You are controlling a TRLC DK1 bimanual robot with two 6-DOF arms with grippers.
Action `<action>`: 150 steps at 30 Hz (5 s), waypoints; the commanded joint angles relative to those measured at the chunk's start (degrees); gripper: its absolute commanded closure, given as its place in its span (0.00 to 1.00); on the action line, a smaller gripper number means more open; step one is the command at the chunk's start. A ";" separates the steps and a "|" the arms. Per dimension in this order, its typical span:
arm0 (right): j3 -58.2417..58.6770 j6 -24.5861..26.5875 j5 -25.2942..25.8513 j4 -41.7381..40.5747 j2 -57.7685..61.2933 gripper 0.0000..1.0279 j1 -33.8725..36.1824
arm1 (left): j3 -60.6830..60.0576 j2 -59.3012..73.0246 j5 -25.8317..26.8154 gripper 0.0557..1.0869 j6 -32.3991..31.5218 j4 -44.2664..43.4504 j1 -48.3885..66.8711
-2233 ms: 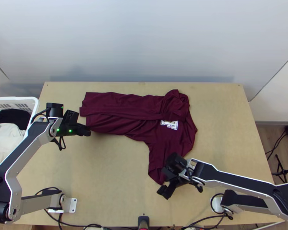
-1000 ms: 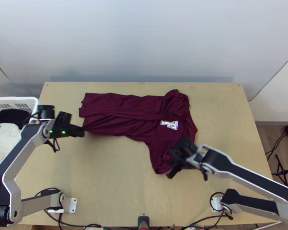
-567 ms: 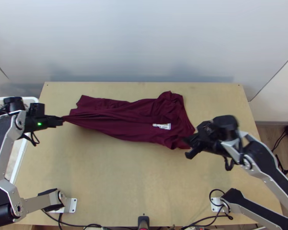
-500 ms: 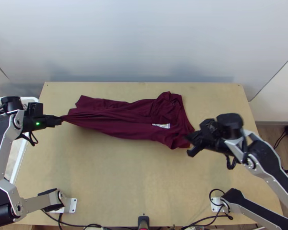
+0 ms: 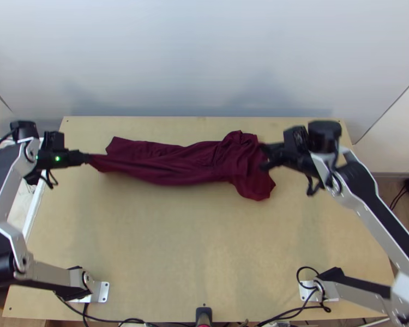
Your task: Fold the t-shirt
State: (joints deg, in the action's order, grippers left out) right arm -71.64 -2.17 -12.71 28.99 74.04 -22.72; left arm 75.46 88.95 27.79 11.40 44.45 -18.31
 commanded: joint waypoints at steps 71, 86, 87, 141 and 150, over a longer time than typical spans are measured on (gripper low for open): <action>20.57 7.18 7.52 -23.81 17.10 0.03 -4.35 | 7.16 16.96 -0.72 0.32 -10.61 -4.10 1.34; 20.04 2.61 7.44 -5.17 -13.48 0.03 -2.86 | 6.45 17.75 11.14 0.06 -4.37 2.22 -1.82; 20.04 2.61 7.44 -3.94 -14.89 0.03 -2.86 | 6.80 18.81 11.14 0.06 -4.28 1.96 -1.38; 17.50 -6.35 7.35 7.48 -27.90 0.03 1.45 | 20.87 19.69 16.77 0.97 -12.54 5.56 16.11; 20.22 -6.70 7.26 7.92 -31.59 0.03 2.42 | 25.00 20.56 14.66 0.97 -15.79 5.65 21.38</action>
State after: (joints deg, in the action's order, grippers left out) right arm -53.04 -8.58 -5.34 36.58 44.84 -20.91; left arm 97.49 109.12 43.99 -2.26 50.00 -0.58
